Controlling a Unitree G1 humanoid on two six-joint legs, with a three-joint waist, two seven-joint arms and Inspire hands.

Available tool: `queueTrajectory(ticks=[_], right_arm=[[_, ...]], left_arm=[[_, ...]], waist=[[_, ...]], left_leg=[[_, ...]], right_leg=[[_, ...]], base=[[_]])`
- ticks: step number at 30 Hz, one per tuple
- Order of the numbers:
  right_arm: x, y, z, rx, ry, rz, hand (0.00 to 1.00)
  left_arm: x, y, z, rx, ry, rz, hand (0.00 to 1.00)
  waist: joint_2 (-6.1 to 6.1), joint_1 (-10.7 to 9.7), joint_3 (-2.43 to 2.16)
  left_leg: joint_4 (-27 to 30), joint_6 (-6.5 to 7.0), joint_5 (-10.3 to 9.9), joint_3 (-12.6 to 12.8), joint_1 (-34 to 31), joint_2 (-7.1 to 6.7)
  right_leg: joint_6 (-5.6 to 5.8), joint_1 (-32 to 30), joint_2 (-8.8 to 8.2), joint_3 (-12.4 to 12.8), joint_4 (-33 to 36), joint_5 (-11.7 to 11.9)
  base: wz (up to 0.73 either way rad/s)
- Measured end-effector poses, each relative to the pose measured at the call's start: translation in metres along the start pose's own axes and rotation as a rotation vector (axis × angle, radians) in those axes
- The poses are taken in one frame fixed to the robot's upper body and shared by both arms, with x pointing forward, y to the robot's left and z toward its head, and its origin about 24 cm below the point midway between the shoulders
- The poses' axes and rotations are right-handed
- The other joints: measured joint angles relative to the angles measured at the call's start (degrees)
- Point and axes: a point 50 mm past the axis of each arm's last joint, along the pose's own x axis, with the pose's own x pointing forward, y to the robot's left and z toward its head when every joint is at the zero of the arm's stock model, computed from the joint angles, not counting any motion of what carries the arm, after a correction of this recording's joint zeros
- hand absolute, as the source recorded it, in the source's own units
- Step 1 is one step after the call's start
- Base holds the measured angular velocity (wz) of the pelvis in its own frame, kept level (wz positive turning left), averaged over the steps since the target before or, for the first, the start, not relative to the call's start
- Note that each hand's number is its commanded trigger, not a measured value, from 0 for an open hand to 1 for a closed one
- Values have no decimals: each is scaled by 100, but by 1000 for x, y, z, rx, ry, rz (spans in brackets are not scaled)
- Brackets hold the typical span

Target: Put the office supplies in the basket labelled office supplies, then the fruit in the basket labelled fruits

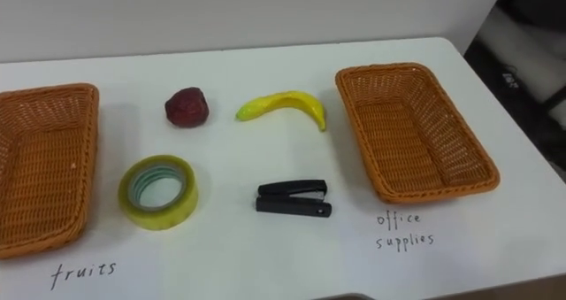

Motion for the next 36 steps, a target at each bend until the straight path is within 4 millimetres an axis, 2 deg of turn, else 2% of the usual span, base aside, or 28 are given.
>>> queueTrajectory(ticks=[5,9,12,15,20,25,29,33,36], right_arm=[[-7,13,26,-12,-169,68,0],[-15,26,51,45,-269,118,0],[-17,35,70,76,-336,142,0],[-26,45,91,147,-400,190,0],[-35,55,106,202,-452,239,0],[-51,73,130,261,-563,344,0],[-62,82,142,255,-658,390,0],[-86,96,153,234,-780,496,0],[-102,105,157,221,-808,606,0]], left_arm=[[0,2,-4,1,10,4,0],[0,3,-6,6,23,1,0],[0,5,-8,8,33,6,0],[0,7,-8,6,34,12,0],[1,9,-12,26,68,25,0],[2,8,-12,47,72,23,0],[3,6,-13,58,88,22,0],[3,4,-13,73,98,17,0],[3,4,-16,88,115,13,0]], waist=[[-2,45,2],[5,80,5],[-27,128,-2],[-58,138,-3],[-184,156,10],[-154,159,31],[-180,204,15],[-171,326,21],[-185,417,25]], left_leg=[[8,-1,0,18,6,-4],[15,-2,1,21,13,0],[20,-1,1,17,21,-23],[38,0,2,13,13,-20],[73,0,2,-71,0,2],[74,0,2,-86,-1,8],[104,0,2,-115,-21,9],[118,-3,4,-107,-27,7],[150,-4,4,-130,-56,11]], right_leg=[[1,-12,2,-7,-1,-1],[0,-10,2,-11,-8,-1],[1,-12,-4,-16,0,-3],[-1,-23,-4,-16,6,-3],[-5,11,-6,-42,-4,3],[-5,19,-11,-57,-6,6],[-8,32,-13,-93,-4,10],[-20,21,-1,-98,-4,17],[-25,21,-13,-139,-3,20]], base=[[0],[0],[0],[1],[4],[0],[3],[0],[5]])
